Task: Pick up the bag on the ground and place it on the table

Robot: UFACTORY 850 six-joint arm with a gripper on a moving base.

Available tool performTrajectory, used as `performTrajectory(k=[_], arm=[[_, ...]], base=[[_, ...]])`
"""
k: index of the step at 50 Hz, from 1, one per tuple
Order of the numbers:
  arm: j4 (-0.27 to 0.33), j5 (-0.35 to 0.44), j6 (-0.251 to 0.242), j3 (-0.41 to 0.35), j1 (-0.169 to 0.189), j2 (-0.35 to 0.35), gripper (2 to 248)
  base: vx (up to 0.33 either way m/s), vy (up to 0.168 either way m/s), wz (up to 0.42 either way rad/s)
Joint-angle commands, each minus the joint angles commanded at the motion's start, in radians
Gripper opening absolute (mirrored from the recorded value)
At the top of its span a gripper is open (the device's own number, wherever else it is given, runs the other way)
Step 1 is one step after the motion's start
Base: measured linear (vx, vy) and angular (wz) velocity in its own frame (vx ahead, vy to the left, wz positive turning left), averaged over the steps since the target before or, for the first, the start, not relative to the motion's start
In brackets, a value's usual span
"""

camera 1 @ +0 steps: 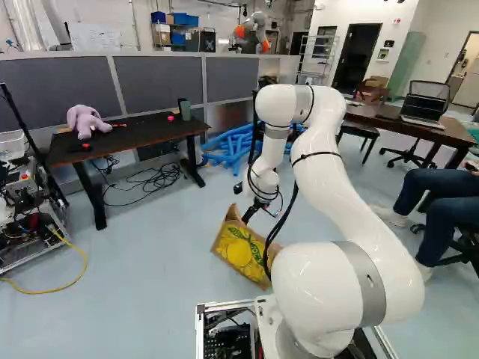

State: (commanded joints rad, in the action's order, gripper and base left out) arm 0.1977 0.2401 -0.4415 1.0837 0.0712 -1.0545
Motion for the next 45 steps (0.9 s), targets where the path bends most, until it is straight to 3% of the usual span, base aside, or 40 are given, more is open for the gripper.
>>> performTrajectory(k=[45], arm=[[0.0,-0.111,0.0,0.224,0.001,-0.205,247]], base=[[0.0,0.0,0.0]])
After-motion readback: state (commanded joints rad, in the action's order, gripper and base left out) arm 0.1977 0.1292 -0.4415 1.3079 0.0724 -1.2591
